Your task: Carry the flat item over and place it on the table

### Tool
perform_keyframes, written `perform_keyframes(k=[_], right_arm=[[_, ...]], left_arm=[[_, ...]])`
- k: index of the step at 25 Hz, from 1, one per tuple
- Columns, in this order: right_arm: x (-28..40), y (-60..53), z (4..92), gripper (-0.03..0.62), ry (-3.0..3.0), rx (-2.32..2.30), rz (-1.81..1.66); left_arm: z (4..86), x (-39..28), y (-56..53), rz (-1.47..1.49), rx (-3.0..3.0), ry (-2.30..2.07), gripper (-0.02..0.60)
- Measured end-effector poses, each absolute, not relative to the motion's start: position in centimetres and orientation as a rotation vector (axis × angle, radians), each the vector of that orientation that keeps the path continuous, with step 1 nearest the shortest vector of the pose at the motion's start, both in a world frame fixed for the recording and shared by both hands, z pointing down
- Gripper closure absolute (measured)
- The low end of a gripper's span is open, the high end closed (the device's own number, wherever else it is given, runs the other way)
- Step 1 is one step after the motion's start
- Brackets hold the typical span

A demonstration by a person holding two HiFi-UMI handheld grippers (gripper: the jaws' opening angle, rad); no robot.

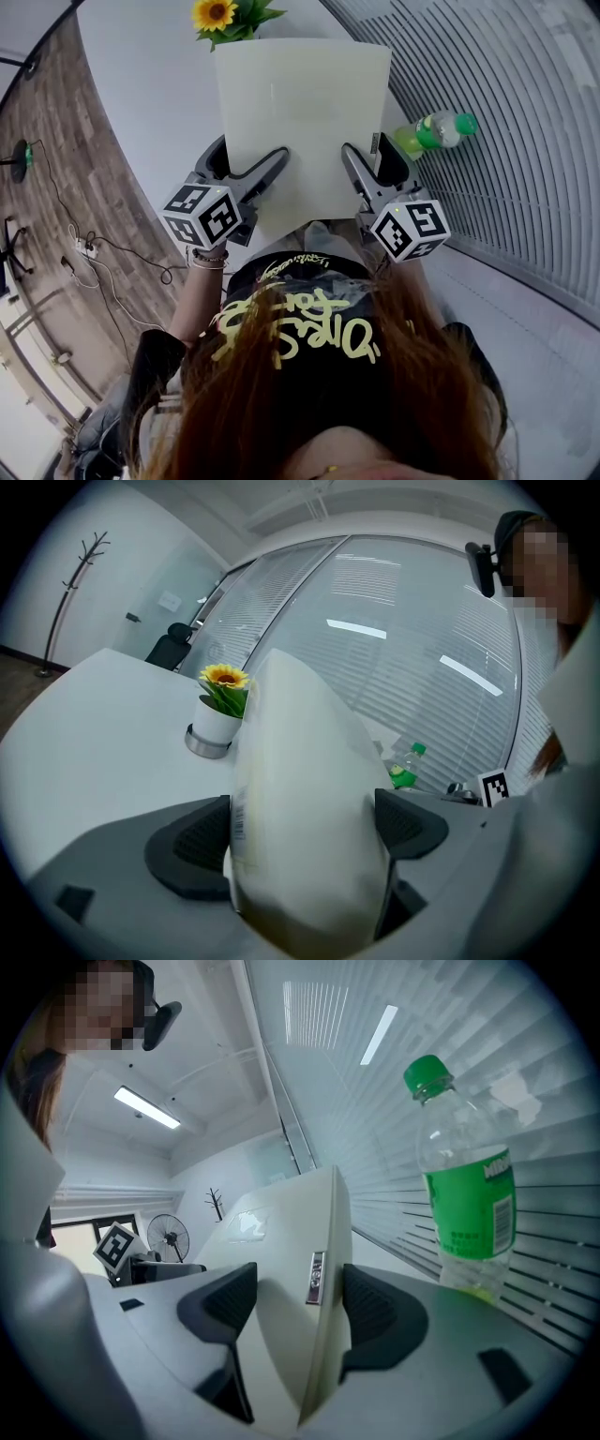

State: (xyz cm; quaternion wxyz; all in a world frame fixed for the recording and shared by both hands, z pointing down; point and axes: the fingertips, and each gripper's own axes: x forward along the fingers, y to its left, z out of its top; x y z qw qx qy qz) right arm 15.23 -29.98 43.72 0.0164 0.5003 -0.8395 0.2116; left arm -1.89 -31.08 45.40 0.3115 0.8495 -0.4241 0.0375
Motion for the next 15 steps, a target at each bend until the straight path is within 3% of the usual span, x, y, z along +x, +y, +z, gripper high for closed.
perform_keyframes(k=[15], right_arm=[[15.1, -30.1, 45.6, 0.309, -2.577, 1.540, 0.689]], left_arm=[[47.7, -2.0, -30.9, 0.145, 2.128, -1.095, 0.100]])
